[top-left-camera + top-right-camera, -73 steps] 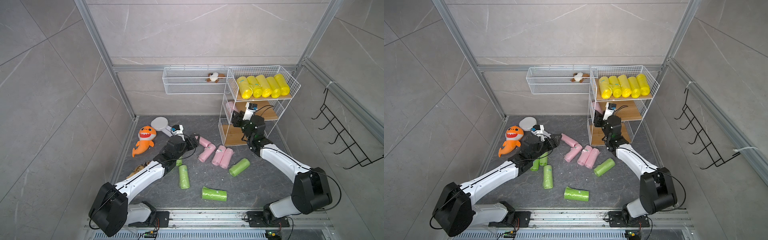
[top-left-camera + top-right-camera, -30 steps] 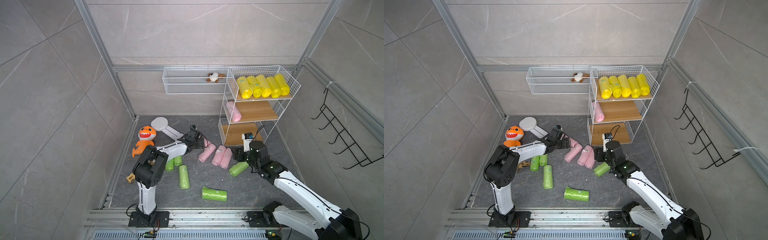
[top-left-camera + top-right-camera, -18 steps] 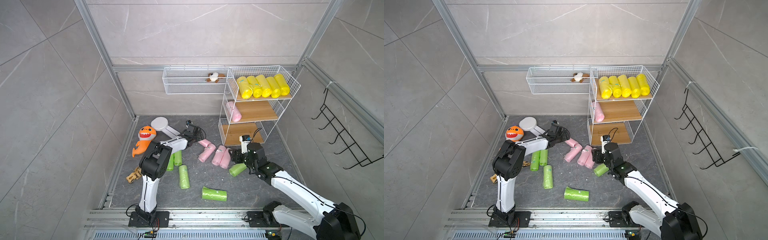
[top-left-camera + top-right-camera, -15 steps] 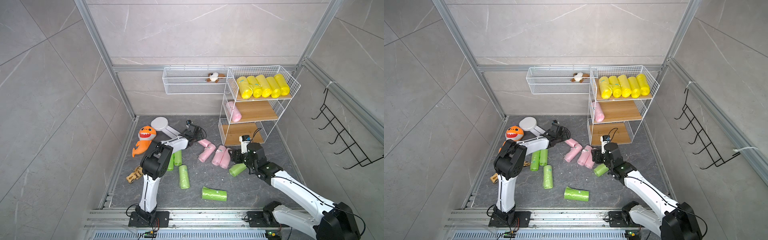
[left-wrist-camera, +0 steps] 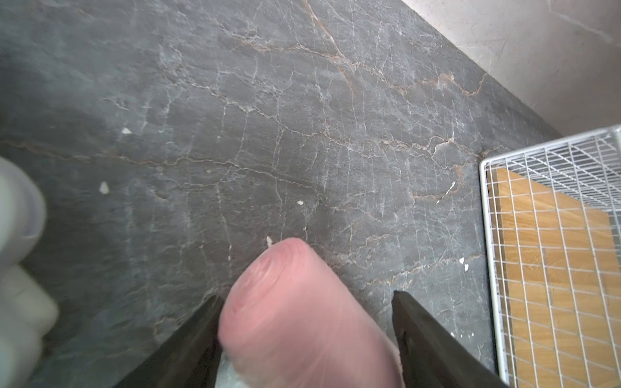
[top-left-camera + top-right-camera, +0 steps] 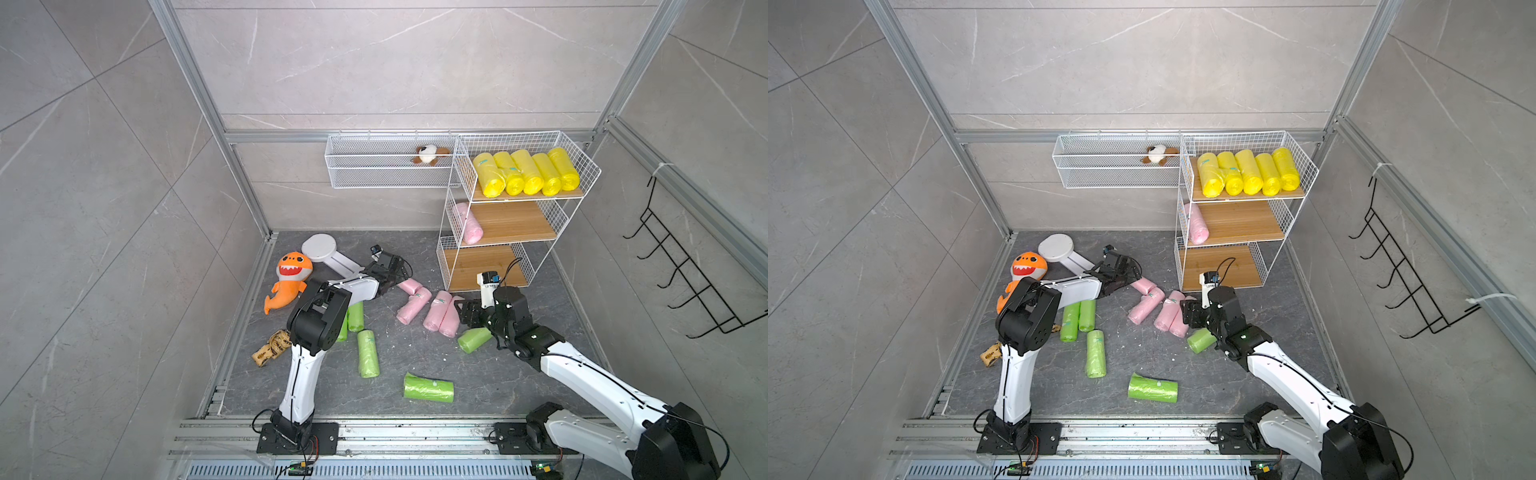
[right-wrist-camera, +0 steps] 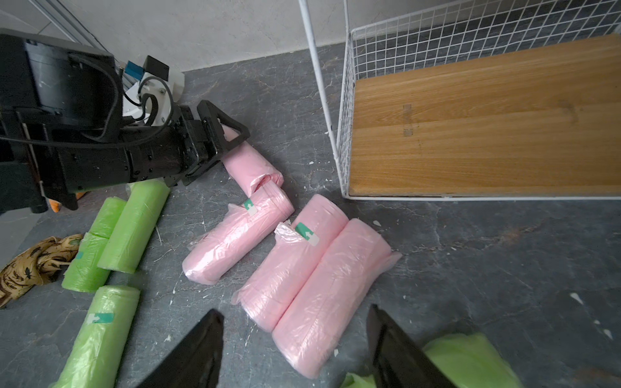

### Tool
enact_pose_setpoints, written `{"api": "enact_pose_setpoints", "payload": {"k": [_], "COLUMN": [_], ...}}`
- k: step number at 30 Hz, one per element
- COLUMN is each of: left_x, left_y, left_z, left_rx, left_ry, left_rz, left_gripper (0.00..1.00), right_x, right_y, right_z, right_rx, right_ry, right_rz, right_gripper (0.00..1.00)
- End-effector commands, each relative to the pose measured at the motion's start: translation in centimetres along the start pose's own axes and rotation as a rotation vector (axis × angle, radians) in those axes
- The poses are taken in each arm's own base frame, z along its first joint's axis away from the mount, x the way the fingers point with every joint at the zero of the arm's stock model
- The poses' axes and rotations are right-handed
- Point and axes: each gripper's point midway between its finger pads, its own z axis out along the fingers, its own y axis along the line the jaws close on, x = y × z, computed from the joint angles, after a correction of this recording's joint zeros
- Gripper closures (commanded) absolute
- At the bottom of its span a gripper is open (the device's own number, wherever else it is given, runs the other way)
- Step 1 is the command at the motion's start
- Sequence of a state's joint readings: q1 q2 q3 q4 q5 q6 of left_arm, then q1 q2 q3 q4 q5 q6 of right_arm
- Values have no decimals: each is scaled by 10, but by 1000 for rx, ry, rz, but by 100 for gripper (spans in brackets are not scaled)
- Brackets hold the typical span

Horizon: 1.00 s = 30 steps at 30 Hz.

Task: Sort the rolls of trash bags by color and place them on the shelf
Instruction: Pick up the roll of trash bags from the center of the board.

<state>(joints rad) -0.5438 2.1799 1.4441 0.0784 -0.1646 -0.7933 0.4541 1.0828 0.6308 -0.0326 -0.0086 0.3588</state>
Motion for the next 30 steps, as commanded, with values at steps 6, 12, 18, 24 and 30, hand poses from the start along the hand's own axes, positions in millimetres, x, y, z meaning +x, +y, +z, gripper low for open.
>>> {"api": "enact_pose_setpoints", "payload": {"k": [6, 12, 18, 24, 30], "left_x": [10, 9, 2, -10, -23], "left_y": [5, 9, 12, 11, -3], "left_z": [19, 19, 14, 9, -7], "left_rx": [8, 0, -12, -6, 72], "left_ry": [0, -24, -57, -94, -114], "left_rz": [-57, -61, -53, -68, -95], "left_gripper": [28, 44, 61, 71, 84], "right_x": [3, 3, 4, 0, -5], "right_y": [7, 9, 9, 11, 12], "right_z": [7, 10, 9, 10, -2], "right_rx": [-25, -34, -34, -46, -50], "right_ry": [36, 50, 46, 38, 8], "right_rz": [18, 32, 37, 33, 59], "right_gripper": [28, 28, 28, 28, 28]}}
